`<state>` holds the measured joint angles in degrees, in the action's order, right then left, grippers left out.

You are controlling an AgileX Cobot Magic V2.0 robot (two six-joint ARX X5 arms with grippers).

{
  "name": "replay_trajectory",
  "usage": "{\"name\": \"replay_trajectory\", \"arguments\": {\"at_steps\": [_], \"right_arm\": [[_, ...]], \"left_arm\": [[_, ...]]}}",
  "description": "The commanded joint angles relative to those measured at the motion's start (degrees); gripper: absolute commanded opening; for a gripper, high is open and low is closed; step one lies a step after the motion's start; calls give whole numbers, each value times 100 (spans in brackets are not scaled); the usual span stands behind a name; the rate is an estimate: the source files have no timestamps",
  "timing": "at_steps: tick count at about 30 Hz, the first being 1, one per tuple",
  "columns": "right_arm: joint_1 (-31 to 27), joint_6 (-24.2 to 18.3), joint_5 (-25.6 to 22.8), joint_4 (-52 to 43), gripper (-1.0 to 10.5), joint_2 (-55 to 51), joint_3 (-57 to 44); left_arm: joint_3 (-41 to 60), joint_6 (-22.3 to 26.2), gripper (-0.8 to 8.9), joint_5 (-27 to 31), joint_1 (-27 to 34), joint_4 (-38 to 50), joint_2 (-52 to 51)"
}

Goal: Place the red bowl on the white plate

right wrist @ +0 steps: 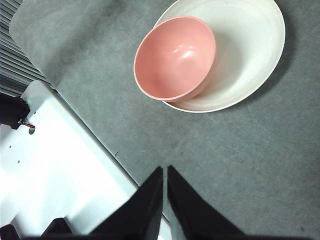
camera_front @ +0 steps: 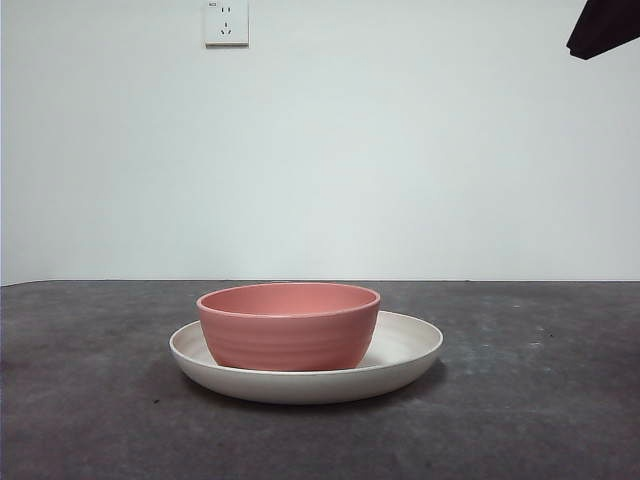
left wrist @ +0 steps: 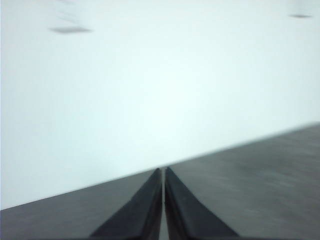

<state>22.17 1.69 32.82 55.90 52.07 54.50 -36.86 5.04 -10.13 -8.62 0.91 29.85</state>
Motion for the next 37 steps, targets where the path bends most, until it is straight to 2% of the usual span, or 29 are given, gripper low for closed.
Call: {"name": "replay_trajectory", "arguments": {"at_steps": [1,7,16,30,37], "right_arm": [[35,-66,17,-37,8,26,111],[35,-66,17,-37,8,26,111],[35,-66,17,-37,8,26,111],[35,-66,17,-37,8,26,111],[35,-66,17,-37,8,24,111]], "left_arm": [[505,68,9,291,393,164,-444],[1644,-15,9,723,933,153,-1482],[2837,-317,9,739,1150,-9,-2474],[3622,-407,9,741,1161,-328,-2907],[3620,-424,9,739,1161,-957,-2968]]}}
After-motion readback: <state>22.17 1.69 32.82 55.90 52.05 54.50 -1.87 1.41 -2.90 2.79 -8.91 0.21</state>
